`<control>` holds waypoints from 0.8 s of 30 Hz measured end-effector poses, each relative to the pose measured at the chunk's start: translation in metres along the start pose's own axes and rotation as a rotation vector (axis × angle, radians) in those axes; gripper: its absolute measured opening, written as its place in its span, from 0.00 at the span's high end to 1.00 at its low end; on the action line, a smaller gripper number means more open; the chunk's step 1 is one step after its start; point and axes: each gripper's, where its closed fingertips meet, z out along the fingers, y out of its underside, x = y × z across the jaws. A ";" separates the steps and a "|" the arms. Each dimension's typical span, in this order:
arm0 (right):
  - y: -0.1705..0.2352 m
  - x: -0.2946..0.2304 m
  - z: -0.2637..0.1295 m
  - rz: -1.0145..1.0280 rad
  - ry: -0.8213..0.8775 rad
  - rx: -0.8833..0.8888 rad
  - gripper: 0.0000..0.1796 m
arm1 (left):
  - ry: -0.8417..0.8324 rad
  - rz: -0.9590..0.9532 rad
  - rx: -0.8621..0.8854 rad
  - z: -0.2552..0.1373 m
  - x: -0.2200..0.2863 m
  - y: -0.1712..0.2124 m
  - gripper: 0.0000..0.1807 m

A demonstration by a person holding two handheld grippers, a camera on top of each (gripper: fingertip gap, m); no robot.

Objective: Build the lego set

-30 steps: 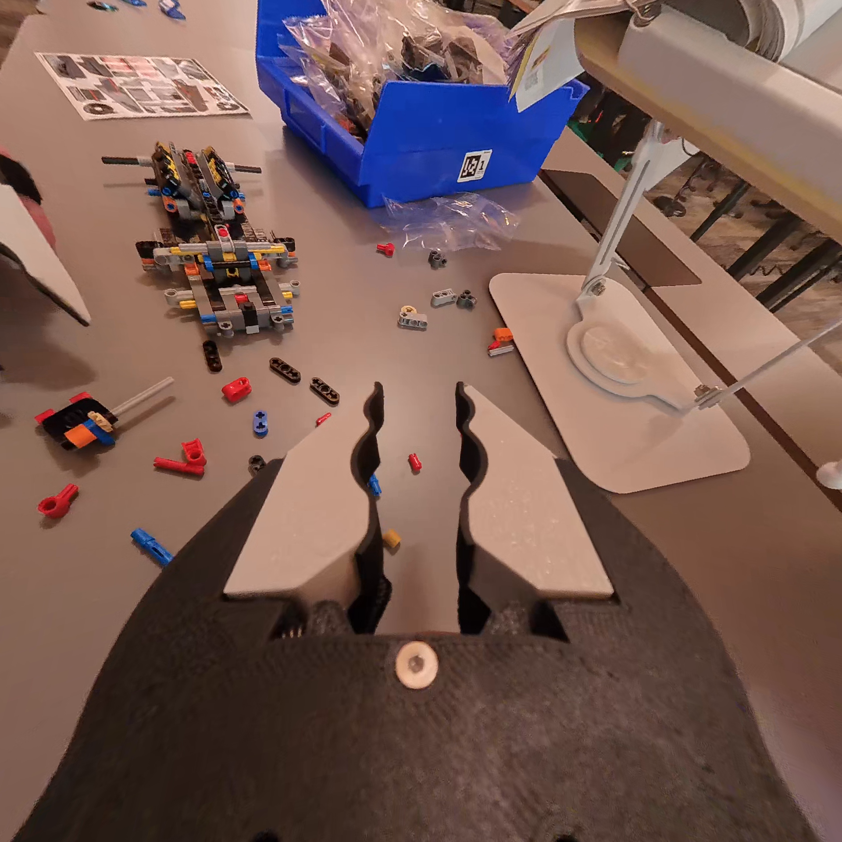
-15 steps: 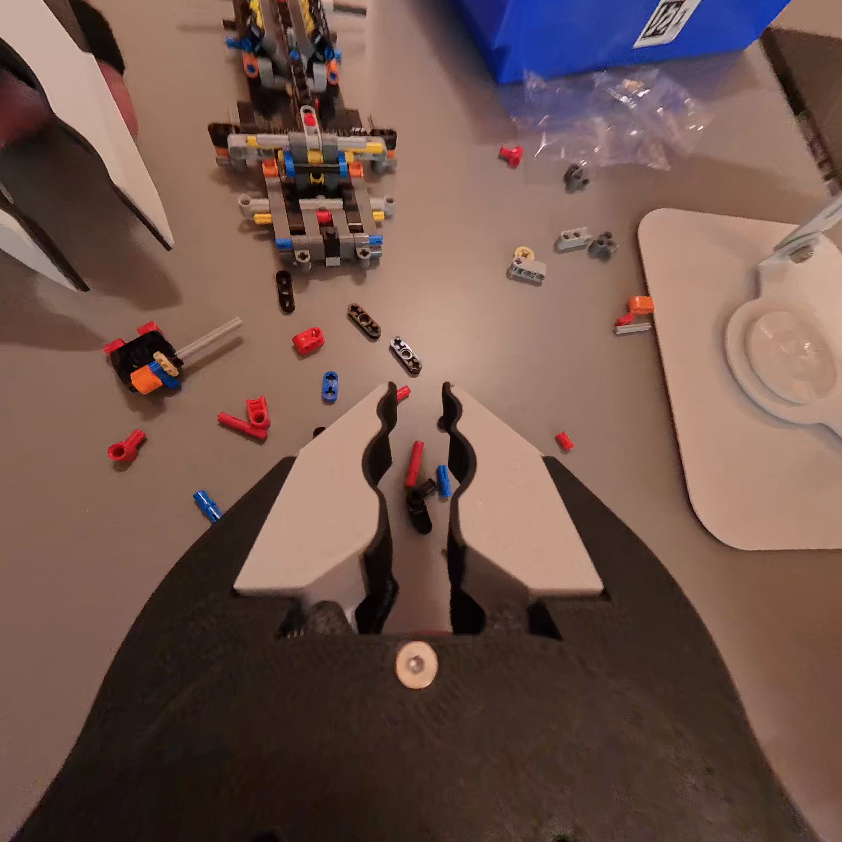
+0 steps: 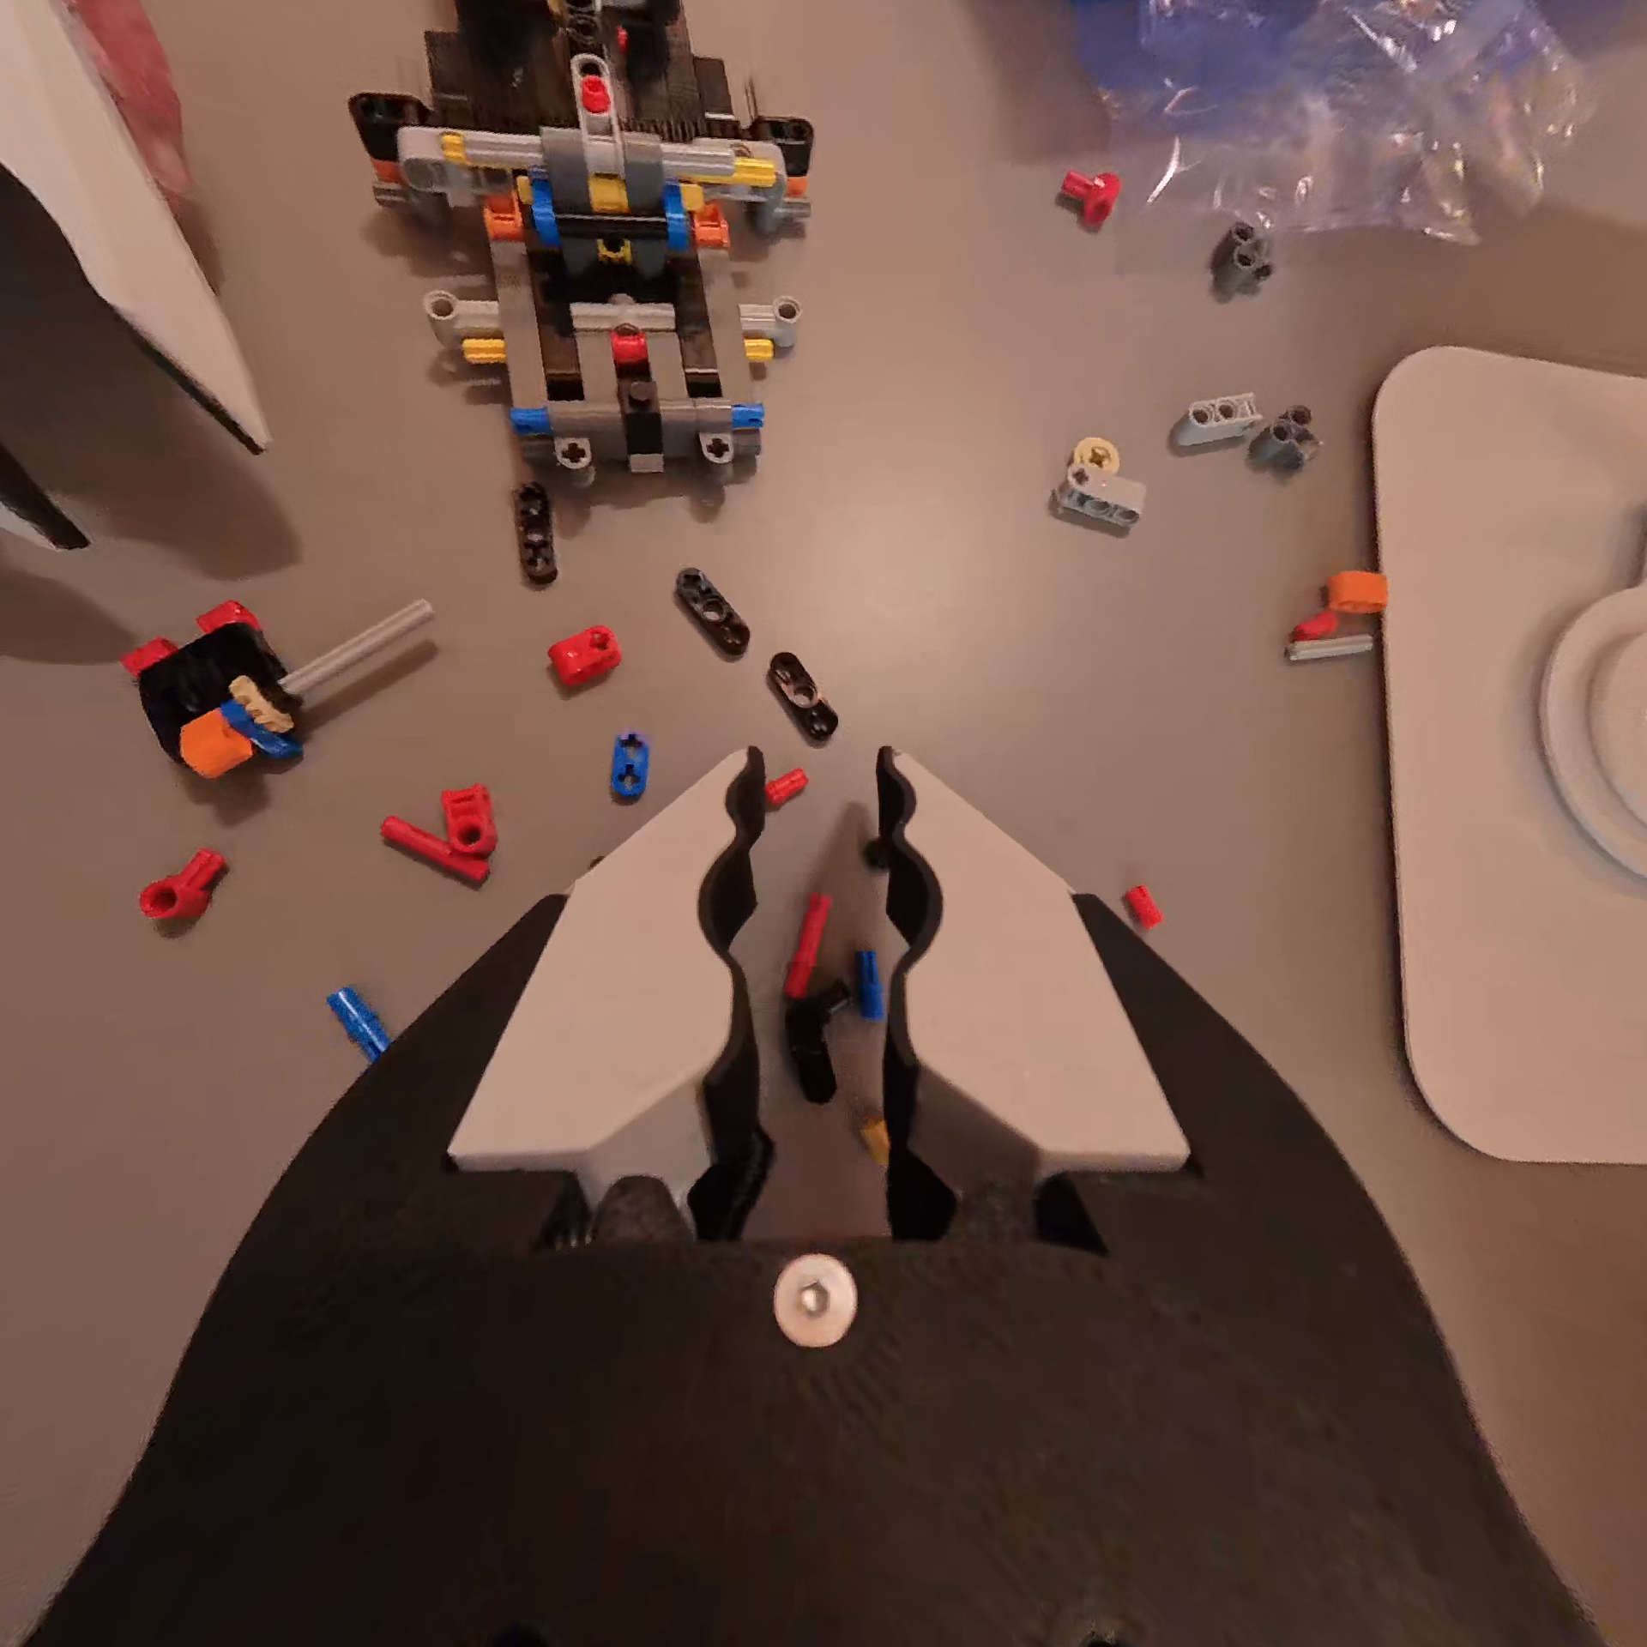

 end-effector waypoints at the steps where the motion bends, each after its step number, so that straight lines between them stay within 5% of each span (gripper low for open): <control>1: 0.002 0.003 -0.001 0.012 0.006 0.002 0.86 | 0.000 0.001 0.001 0.000 0.000 0.000 0.82; 19: -0.025 0.010 -0.034 -0.021 0.149 0.248 0.85 | -0.094 0.120 -0.006 0.007 0.000 -0.004 0.80; 24: -0.032 0.014 -0.043 -0.029 0.203 0.283 0.85 | -0.298 0.155 0.126 -0.051 -0.008 -0.039 0.75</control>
